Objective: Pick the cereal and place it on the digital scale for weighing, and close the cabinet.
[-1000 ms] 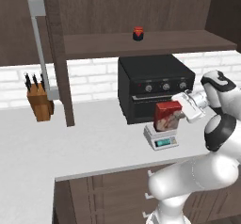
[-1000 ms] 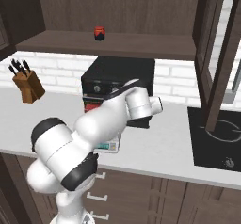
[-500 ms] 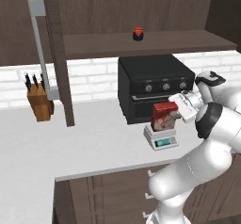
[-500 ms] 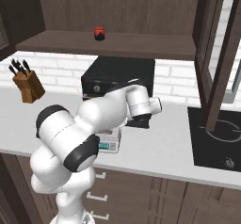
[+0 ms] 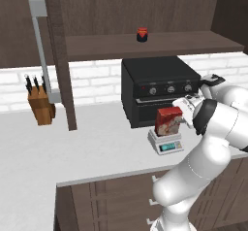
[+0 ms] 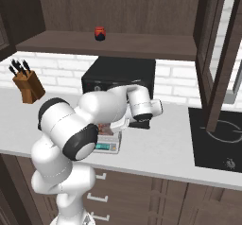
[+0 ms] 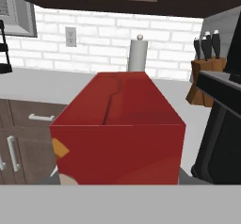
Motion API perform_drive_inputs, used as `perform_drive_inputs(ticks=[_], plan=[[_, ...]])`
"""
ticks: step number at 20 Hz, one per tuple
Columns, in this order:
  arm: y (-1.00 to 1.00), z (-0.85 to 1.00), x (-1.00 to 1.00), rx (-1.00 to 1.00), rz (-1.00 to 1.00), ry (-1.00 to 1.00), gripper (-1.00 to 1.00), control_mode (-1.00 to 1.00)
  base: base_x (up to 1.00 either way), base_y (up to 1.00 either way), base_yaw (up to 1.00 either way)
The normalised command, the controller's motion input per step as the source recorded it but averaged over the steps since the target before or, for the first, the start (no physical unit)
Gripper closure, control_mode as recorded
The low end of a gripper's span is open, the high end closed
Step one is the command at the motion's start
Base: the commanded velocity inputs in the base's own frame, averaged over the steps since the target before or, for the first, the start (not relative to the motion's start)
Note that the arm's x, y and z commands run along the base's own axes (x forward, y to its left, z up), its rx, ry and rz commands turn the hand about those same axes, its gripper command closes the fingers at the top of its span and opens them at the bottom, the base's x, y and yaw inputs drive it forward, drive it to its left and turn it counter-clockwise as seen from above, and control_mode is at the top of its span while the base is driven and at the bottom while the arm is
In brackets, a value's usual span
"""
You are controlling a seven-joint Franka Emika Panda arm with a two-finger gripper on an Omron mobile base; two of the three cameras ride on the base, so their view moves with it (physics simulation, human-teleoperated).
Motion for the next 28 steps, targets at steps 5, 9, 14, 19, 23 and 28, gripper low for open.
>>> perform_drive_inputs(ticks=[5,9,14,19,23,28], plan=[[-0.04,-0.14,0.17,0.0,0.0,-0.01,1.0,-1.0,0.0,0.0,0.0],[-0.04,-0.12,0.19,0.0,0.0,-0.01,1.0,-1.0,0.0,0.0,0.0],[-0.04,-0.04,0.2,0.0,0.0,-0.05,1.0,-1.0,0.0,0.0,0.0],[-0.05,0.0,0.17,0.0,0.0,0.0,1.0,-1.0,0.0,0.0,0.0],[-0.09,0.01,0.16,0.0,0.0,0.0,1.0,-1.0,0.0,0.0,0.0],[-0.08,0.03,0.08,0.0,0.0,0.01,1.0,-1.0,0.0,0.0,0.0]])
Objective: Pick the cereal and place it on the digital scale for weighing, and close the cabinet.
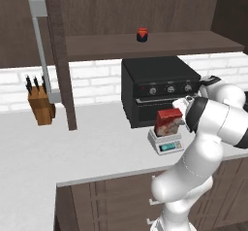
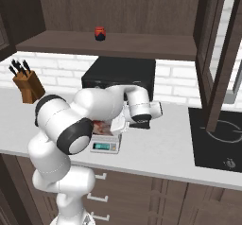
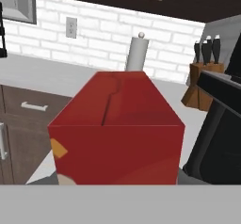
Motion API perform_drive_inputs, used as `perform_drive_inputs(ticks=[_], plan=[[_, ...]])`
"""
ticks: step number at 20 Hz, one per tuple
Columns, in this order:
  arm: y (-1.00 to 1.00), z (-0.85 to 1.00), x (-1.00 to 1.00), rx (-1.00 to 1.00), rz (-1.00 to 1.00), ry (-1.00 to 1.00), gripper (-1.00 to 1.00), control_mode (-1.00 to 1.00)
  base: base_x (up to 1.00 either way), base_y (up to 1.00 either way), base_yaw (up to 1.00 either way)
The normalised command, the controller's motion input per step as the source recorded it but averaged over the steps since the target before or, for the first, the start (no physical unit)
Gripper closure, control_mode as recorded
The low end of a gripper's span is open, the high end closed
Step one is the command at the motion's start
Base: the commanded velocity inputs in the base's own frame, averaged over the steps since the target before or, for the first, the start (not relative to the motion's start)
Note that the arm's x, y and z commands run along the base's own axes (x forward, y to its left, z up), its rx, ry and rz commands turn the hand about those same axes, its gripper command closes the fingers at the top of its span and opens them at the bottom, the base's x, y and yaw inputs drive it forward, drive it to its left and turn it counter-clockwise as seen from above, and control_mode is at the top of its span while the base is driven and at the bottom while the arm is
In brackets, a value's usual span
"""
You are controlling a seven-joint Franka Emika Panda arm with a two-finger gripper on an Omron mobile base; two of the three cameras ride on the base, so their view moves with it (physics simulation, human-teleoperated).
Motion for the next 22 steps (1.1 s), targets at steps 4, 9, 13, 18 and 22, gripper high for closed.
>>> perform_drive_inputs(ticks=[4,9,13,18,22], plan=[[-0.06,0.0,0.13,0.0,0.0,-0.02,-1.0,-1.0,0.0,0.0,0.0],[-0.1,0.0,0.14,0.0,0.01,-0.09,-1.0,-1.0,0.0,0.0,0.0],[-0.07,0.0,0.15,0.0,0.0,-0.02,-1.0,-1.0,0.0,0.0,0.0],[-0.19,0.0,0.06,0.0,0.0,0.0,-1.0,-1.0,0.0,0.0,0.0],[-0.33,0.0,0.0,0.0,0.0,0.0,-1.0,-1.0,0.0,0.0,0.0]])
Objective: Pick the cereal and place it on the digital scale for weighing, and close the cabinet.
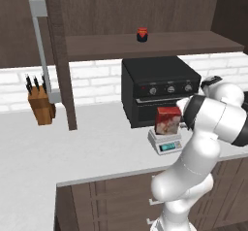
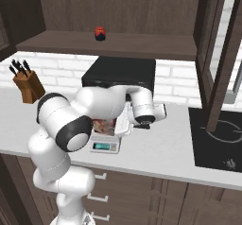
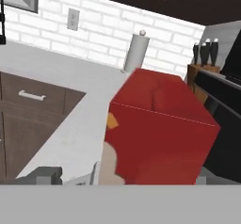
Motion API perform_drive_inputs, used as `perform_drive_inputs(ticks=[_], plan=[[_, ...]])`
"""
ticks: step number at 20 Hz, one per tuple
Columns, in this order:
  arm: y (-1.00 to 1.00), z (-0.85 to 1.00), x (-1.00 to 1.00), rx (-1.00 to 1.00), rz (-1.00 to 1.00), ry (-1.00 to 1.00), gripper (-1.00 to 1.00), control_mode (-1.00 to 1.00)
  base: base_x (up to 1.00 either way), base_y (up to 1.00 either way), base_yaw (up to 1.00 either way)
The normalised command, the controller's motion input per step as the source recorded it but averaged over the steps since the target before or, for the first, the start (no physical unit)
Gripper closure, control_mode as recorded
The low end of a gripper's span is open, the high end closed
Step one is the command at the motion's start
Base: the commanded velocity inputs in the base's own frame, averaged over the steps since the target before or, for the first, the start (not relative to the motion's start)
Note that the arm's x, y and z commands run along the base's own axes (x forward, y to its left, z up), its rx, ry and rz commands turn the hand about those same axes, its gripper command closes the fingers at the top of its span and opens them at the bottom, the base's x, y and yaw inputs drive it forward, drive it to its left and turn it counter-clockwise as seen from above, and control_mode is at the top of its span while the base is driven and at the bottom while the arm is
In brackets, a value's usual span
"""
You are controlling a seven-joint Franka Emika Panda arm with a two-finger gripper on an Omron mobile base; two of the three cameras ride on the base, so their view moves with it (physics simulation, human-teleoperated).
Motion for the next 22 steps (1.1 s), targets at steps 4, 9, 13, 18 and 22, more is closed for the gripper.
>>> perform_drive_inputs(ticks=[4,9,13,18,22], plan=[[-0.3,0.0,0.0,0.0,0.0,0.0,-1.0,-1.0,0.0,0.0,0.0],[-0.13,0.0,0.0,0.0,0.0,0.0,-1.0,-1.0,0.0,0.0,0.0],[-0.39,0.0,0.0,0.0,0.0,0.0,-1.0,-1.0,0.0,0.0,0.0],[-0.23,0.0,0.0,0.0,0.0,0.0,-1.0,-1.0,0.0,0.0,0.0],[-0.06,0.0,-0.52,0.0,-0.03,-0.06,-1.0,-1.0,0.0,0.0,0.0]])
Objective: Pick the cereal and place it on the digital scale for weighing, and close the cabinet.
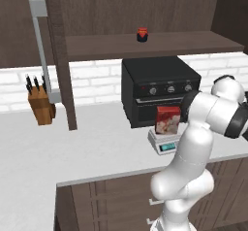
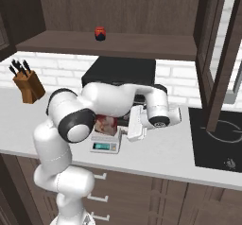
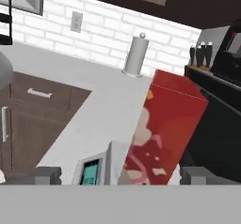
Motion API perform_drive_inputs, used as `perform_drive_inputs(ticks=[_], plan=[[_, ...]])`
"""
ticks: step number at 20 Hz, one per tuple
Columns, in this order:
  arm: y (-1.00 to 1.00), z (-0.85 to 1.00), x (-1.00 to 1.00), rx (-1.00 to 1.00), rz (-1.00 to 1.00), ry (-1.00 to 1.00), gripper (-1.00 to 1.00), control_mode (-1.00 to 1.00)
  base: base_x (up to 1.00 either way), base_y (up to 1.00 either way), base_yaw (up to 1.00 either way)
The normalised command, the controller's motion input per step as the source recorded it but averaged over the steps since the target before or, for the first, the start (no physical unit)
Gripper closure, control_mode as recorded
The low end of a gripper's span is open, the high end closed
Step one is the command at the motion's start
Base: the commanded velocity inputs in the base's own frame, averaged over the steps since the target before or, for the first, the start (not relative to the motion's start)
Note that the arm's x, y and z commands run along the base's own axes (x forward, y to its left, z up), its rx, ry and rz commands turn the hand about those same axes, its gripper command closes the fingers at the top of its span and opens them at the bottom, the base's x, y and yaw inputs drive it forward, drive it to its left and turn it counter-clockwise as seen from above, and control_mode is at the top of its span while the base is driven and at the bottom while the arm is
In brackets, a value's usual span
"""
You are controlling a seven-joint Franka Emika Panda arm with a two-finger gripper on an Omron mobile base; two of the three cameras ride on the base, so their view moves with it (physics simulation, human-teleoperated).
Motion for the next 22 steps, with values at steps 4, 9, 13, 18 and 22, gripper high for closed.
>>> perform_drive_inputs(ticks=[4,9,13,18,22], plan=[[0.14,0.0,-1.0,-0.05,-0.13,-0.38,-1.0,-1.0,0.0,0.0,0.0],[0.35,0.36,-0.85,-0.1,-0.17,-0.35,-1.0,-1.0,0.0,0.0,0.0],[0.1,0.99,-0.55,-0.08,-0.21,-0.12,-1.0,-1.0,0.0,0.0,0.0],[0.23,0.73,-0.36,-0.18,-0.35,-0.23,-1.0,-1.0,0.0,0.0,0.0],[0.18,0.42,-0.47,-0.2,-0.45,-0.43,-1.0,-1.0,0.0,0.0,0.0]])
